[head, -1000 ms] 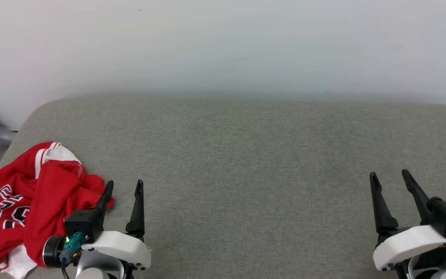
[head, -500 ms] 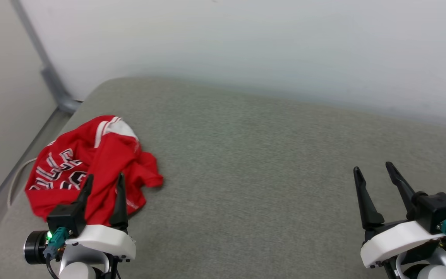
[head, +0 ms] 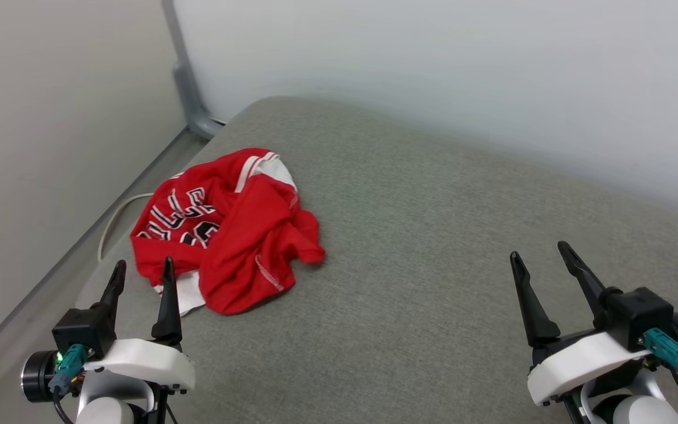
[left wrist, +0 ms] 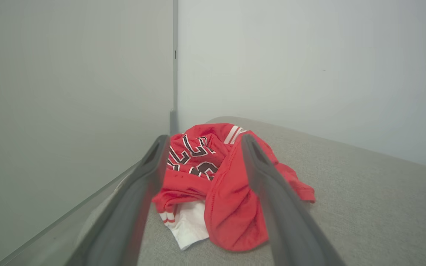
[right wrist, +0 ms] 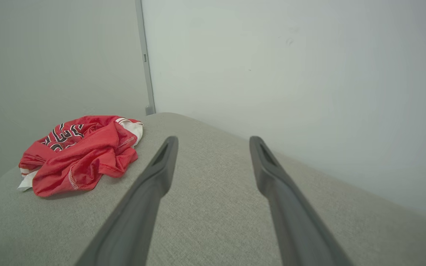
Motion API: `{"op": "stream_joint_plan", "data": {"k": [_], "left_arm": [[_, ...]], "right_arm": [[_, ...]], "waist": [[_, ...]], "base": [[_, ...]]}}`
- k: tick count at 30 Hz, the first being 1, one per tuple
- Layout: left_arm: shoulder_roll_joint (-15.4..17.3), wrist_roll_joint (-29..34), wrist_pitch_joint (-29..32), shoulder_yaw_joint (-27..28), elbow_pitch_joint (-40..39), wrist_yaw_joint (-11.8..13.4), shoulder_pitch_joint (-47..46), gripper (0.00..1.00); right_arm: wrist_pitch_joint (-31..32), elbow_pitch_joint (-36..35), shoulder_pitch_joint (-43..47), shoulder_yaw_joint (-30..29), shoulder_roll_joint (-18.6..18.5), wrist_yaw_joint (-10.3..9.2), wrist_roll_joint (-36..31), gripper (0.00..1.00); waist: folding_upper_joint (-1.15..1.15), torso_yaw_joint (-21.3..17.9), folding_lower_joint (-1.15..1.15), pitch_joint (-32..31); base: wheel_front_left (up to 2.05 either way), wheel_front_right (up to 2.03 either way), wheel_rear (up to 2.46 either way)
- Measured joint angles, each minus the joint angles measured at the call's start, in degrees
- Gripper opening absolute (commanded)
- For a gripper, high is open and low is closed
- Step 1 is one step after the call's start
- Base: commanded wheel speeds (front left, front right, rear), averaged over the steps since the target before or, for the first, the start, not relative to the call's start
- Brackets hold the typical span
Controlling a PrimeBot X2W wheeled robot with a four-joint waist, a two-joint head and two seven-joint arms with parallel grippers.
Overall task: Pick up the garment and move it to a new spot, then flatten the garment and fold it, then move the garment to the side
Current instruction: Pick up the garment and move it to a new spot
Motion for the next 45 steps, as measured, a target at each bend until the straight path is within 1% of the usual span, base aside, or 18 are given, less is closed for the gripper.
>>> {"op": "stream_joint_plan", "data": {"k": [4,8,17,21,23,25,29,32,36,38,45], "left_arm": [[0.20,-0.52,0.08,0.12,-0.23,0.00,0.34,1.00],[0.15,-1.01,0.19,0.01,-0.58,0.00,0.56,1.00],[0.30,-1.62,0.33,-0.31,-0.54,0.05,0.31,1.00],[0.43,-1.98,1.81,-0.93,0.09,-0.13,-0.96,1.00],[0.62,-3.39,3.55,-0.85,0.93,-0.86,-2.43,1.00],[0.80,-4.14,5.44,-0.71,1.36,-0.87,-4.04,1.00],[1.03,-7.37,9.80,0.22,3.76,-1.59,-8.34,1.00],[2.52,-8.95,13.16,0.97,6.21,-2.00,-12.24,1.00],[4.30,-11.51,19.38,1.56,9.18,-2.55,-17.77,1.00],[5.50,-13.36,23.49,2.31,11.10,-2.82,-20.59,1.00],[11.67,-18.58,37.60,3.89,17.61,-3.90,-29.34,1.00]], "right_arm": [[-0.10,0.31,-0.41,0.00,0.00,-0.01,-0.41,1.00],[-0.29,0.62,-0.71,-0.07,0.00,-0.01,-0.41,1.00],[-0.58,1.59,-1.55,-0.09,0.00,-0.01,-0.26,1.00],[-0.78,1.97,-1.55,-0.62,0.00,-0.01,-0.09,1.00],[-0.60,1.82,-1.56,-0.88,-0.01,-0.01,0.14,1.00],[-0.38,1.43,-1.70,-0.94,0.02,0.00,-0.37,1.00],[0.62,0.75,-3.08,-1.32,0.00,0.00,-0.55,1.00],[1.43,0.21,-4.17,-1.36,-0.26,0.01,-1.00,1.00],[2.01,-0.21,-5.72,-1.37,-1.09,0.00,-1.37,1.00],[2.08,-0.56,-6.66,-1.32,-1.52,0.00,-1.42,1.00],[2.25,-1.04,-9.94,-1.11,-2.27,0.01,-1.42,1.00]], "waist": [[0.00,2.11,0.00,0.17],[0.00,3.42,0.00,0.31],[0.00,3.78,0.00,0.97],[0.00,3.87,0.00,1.16],[0.00,3.86,0.00,1.45],[0.00,3.51,0.00,2.21],[0.00,1.98,0.00,4.68],[0.00,0.39,0.00,6.87],[0.00,-2.17,0.00,10.22],[0.00,-3.57,0.01,12.00],[0.00,-8.58,0.01,18.01]], "base": [[0.00,0.00,0.00],[0.00,0.00,0.00],[0.00,0.00,0.00],[0.00,0.00,0.00],[0.00,0.00,0.00],[0.00,0.00,0.00],[0.00,0.00,0.00],[0.00,0.00,0.00],[0.00,0.00,0.00],[0.00,0.00,0.00],[0.00,0.00,0.00]]}}
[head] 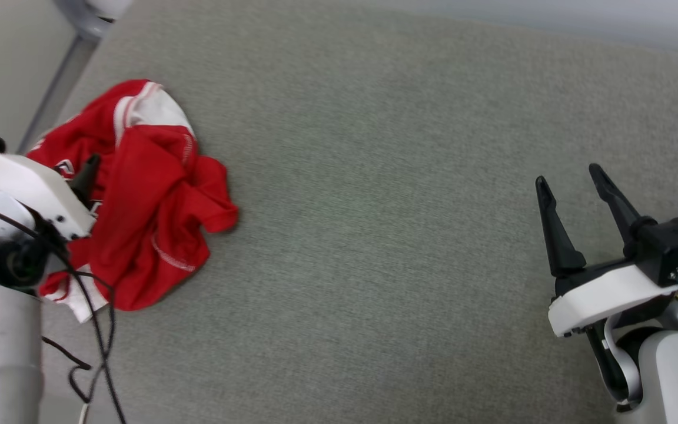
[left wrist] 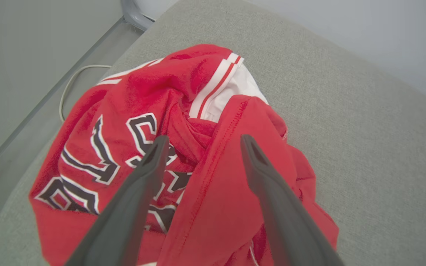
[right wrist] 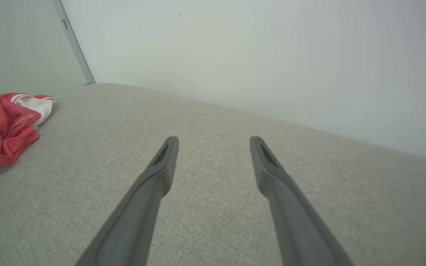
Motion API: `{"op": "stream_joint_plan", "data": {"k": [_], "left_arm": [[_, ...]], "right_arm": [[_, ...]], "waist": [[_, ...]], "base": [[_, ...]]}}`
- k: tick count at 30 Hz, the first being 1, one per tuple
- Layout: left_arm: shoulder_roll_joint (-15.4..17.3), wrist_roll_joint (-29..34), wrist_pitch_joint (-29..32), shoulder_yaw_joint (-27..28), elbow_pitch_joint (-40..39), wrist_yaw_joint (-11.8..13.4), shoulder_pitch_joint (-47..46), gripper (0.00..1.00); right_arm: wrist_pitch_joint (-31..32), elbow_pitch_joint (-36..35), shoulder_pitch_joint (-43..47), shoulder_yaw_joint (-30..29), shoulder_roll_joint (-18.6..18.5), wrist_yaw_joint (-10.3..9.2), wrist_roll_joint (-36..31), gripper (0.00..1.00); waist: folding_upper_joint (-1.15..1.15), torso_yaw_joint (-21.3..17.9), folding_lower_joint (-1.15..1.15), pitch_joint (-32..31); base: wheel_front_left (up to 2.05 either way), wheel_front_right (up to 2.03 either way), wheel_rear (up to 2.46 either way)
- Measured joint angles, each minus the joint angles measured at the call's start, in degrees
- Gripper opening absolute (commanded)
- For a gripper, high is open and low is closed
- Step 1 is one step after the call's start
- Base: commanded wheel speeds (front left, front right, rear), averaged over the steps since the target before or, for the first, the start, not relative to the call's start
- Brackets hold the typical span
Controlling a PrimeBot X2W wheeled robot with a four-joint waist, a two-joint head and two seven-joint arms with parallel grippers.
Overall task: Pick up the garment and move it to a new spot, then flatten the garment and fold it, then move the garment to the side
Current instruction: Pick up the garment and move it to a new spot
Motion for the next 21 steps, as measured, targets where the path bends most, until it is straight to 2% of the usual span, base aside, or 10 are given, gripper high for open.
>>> {"op": "stream_joint_plan", "data": {"k": [7,8,11,15,16,18,19,21], "left_arm": [[5.09,-3.14,10.69,0.93,6.27,-0.13,-5.67,1.00],[5.45,-4.67,15.45,1.19,8.48,0.33,-7.02,1.00],[6.21,-5.66,20.42,1.21,10.58,1.42,-7.39,1.00],[6.80,-6.56,23.63,1.85,11.47,3.53,-7.54,1.00],[6.77,-6.73,24.20,1.99,11.62,4.05,-7.55,0.91],[6.53,-7.00,24.49,2.09,11.63,4.64,-7.64,0.05],[6.41,-7.10,24.48,2.12,11.61,5.00,-7.63,0.00],[6.23,-6.87,23.69,1.96,11.52,5.41,-7.34,0.00]], "right_arm": [[-0.25,-0.27,-2.89,0.57,-0.46,-0.01,0.20,1.00],[-0.25,-0.53,-3.16,0.25,-0.57,-0.01,0.38,1.00],[-0.49,-0.96,-3.35,0.34,-0.81,-0.01,0.62,1.00],[-0.52,-1.36,-3.47,0.34,-0.74,-0.01,1.05,1.00],[-0.52,-1.36,-3.59,0.33,-0.74,-0.02,1.07,1.00],[-0.52,-1.37,-3.70,0.27,-0.71,-0.01,1.14,1.00],[-0.52,-1.35,-3.74,0.25,-0.68,-0.01,1.14,1.00],[-0.49,-1.24,-3.81,0.16,-0.55,-0.01,1.14,1.00]], "waist": [[0.00,-4.35,0.00,5.34],[0.00,-5.88,0.00,7.20],[0.00,-6.93,0.01,8.86],[0.00,-7.85,-0.01,10.20],[0.00,-7.97,0.00,10.40],[0.00,-8.04,-0.01,10.56],[0.00,-7.99,-0.01,10.52],[0.00,-7.84,0.00,10.15]], "base": [[0.00,0.00,0.00],[0.00,0.00,0.00],[0.00,0.00,0.00],[0.00,0.00,0.00],[0.00,0.00,0.00],[0.00,0.00,0.00],[0.00,0.00,0.00],[0.00,0.00,0.00]]}}
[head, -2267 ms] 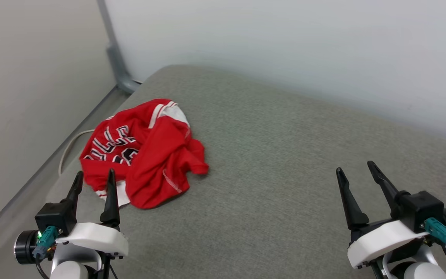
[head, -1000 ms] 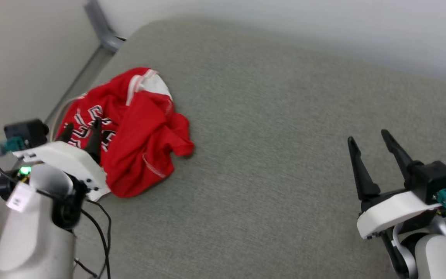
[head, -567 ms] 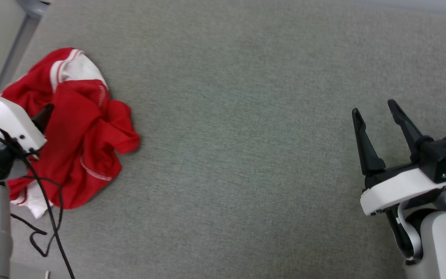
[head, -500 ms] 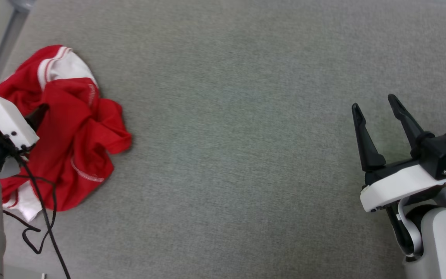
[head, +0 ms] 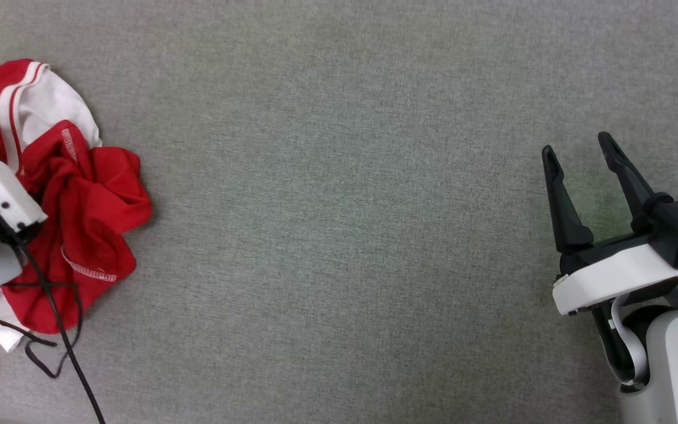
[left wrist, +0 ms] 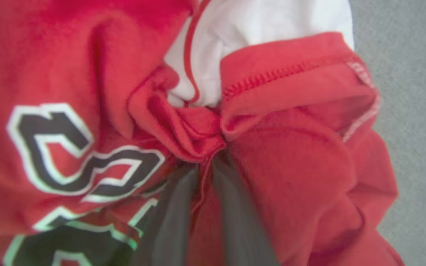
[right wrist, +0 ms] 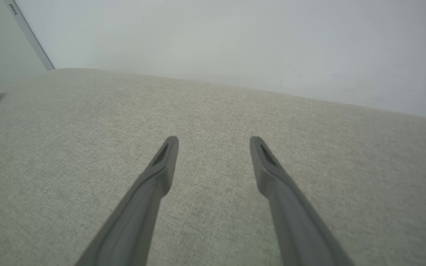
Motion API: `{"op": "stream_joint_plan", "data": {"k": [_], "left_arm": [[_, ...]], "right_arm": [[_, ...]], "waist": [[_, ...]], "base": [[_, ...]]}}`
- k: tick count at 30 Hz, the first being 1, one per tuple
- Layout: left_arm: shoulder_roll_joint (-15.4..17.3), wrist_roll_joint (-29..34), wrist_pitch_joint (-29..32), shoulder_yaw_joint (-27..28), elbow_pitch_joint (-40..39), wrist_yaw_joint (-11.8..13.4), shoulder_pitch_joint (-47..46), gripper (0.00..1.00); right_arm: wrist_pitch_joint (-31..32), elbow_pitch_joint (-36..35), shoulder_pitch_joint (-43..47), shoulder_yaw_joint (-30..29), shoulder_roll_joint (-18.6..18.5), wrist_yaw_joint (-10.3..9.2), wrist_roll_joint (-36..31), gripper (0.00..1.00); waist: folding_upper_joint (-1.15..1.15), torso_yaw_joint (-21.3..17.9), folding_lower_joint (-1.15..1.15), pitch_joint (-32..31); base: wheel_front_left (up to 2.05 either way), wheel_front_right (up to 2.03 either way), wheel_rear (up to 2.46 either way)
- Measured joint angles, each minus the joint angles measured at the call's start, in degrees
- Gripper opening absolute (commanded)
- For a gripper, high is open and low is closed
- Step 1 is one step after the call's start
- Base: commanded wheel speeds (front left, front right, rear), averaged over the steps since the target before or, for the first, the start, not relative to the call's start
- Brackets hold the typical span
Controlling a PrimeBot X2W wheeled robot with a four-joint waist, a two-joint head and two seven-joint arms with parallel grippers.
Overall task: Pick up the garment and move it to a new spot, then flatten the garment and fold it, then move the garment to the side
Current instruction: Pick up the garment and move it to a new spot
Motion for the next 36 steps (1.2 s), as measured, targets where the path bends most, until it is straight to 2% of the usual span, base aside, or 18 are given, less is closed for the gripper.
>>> {"op": "stream_joint_plan", "data": {"k": [5,9,15,21,28,36], "left_arm": [[-0.42,3.00,-6.95,-1.38,-1.14,-0.01,1.46,0.00],[0.08,6.14,-17.70,-1.59,-3.77,0.99,1.93,0.00],[-0.53,10.03,-31.15,-3.07,-6.28,0.49,3.98,0.00],[-2.47,12.23,-41.70,-4.74,-8.68,-0.01,6.29,0.00],[-5.52,13.97,-46.12,-8.48,-14.10,-1.58,8.39,0.00],[-10.85,13.90,-44.44,-14.88,-21.20,-3.99,10.85,0.00]], "right_arm": [[-0.45,1.14,0.14,-0.24,0.33,-0.01,0.13,1.00],[-1.53,2.36,1.33,-0.75,1.03,0.00,0.48,1.00],[-2.88,4.33,4.50,-2.26,2.20,0.00,1.04,1.00],[-3.38,5.21,7.67,-3.78,2.67,0.00,1.66,1.00],[-2.77,4.82,10.46,-4.94,2.78,0.00,3.20,1.00],[-1.76,3.57,12.56,-5.71,2.83,0.00,4.01,1.00]], "waist": [[-0.01,0.40,0.00,-2.47],[0.00,0.81,0.00,-5.81],[0.00,1.59,-0.01,-12.04],[0.00,1.85,-0.01,-18.49],[0.00,0.20,-0.02,-23.86],[0.00,-5.30,-0.02,-25.67]], "base": [[0.00,0.00,0.00],[0.00,0.00,0.00],[0.00,0.00,0.00],[0.00,0.00,0.00],[0.00,0.00,0.00],[0.00,0.00,0.00]]}}
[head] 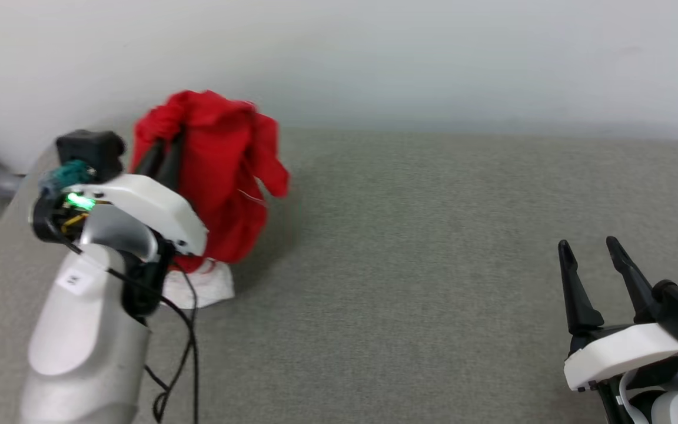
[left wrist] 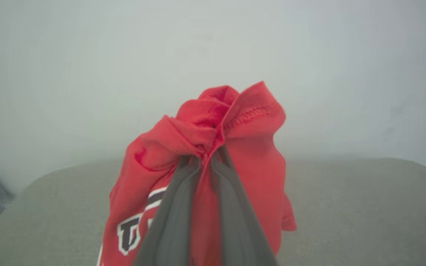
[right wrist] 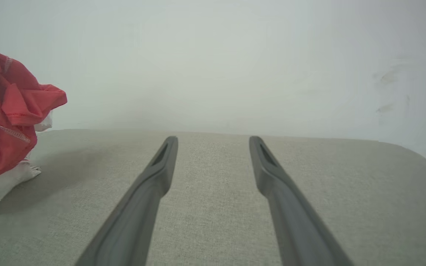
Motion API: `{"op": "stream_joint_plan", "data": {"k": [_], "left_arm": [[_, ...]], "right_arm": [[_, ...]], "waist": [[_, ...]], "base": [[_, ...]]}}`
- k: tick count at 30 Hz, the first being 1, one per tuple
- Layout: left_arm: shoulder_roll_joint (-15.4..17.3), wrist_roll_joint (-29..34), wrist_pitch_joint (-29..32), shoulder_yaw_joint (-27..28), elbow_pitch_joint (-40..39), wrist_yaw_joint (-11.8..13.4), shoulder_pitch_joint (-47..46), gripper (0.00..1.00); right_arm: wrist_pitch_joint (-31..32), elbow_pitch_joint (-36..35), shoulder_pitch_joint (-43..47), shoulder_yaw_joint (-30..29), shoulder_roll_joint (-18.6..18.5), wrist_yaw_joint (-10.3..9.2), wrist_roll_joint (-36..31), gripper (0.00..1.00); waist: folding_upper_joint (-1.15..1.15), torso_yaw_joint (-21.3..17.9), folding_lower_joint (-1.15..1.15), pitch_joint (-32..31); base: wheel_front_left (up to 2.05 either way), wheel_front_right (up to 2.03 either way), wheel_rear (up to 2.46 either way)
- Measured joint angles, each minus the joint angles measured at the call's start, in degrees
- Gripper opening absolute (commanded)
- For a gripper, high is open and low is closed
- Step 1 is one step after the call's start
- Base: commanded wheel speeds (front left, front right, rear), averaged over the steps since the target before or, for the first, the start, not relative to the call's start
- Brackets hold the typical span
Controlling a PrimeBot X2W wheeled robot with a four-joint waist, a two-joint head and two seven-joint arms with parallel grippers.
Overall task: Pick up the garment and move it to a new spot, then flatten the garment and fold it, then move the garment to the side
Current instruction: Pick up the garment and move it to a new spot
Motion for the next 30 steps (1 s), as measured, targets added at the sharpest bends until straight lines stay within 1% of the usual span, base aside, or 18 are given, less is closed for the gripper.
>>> {"op": "stream_joint_plan", "data": {"k": [7,11,14,20,23,26,27,29,30], "left_arm": [[-5.14,-2.21,4.90,-7.28,-5.15,-1.68,3.07,0.00],[-8.39,-3.04,7.48,-12.90,-6.42,-2.19,5.52,0.00],[-10.12,-3.57,8.64,-17.86,-6.53,-2.56,7.79,0.00],[-11.47,-4.42,9.48,-27.69,-4.95,-2.85,12.90,0.00],[-11.77,-4.63,9.80,-32.20,-3.96,-2.89,14.98,0.00],[-11.76,-5.15,9.10,-34.88,-3.13,-2.92,16.08,0.00],[-11.63,-5.06,8.70,-35.54,-2.82,-2.92,16.13,0.18],[-11.51,-5.28,7.34,-36.17,-2.75,-2.92,16.16,1.00],[-11.48,-5.08,6.33,-36.48,-2.77,-2.92,16.16,1.00]], "right_arm": [[0.48,-0.98,0.40,-0.27,-0.01,0.00,0.44,1.00],[0.52,-1.22,0.56,-0.13,-0.01,0.00,0.67,1.00],[0.49,-1.26,0.55,-0.02,-0.02,0.00,0.93,1.00],[0.30,-1.19,0.25,-0.12,-0.01,0.00,1.11,1.00],[0.24,-0.97,0.04,-0.40,-0.01,0.00,1.11,1.00],[0.12,-0.83,-0.13,-0.55,-0.01,0.00,1.10,1.00],[0.05,-0.74,-0.14,-0.67,-0.01,0.00,1.07,1.00],[0.08,-0.68,-0.14,-0.88,-0.02,0.00,0.90,1.00],[0.13,-0.59,-0.10,-0.86,-0.01,0.00,0.79,1.00]], "waist": [[0.00,-5.93,0.00,-0.08],[0.00,-9.15,0.00,0.54],[0.00,-11.39,0.01,1.35],[0.00,-14.65,0.01,3.49],[0.00,-15.31,0.01,4.39],[0.00,-15.26,0.02,4.53],[0.00,-15.12,0.02,4.37],[0.00,-14.57,0.02,3.87],[0.00,-14.30,0.02,3.50]], "base": [[0.00,0.00,0.00],[0.00,0.00,0.00],[0.00,0.00,0.00],[0.00,0.00,0.00],[0.00,0.00,0.00],[0.00,0.00,0.00],[0.00,0.00,0.00],[0.00,0.00,0.00],[0.00,0.00,0.00]]}}
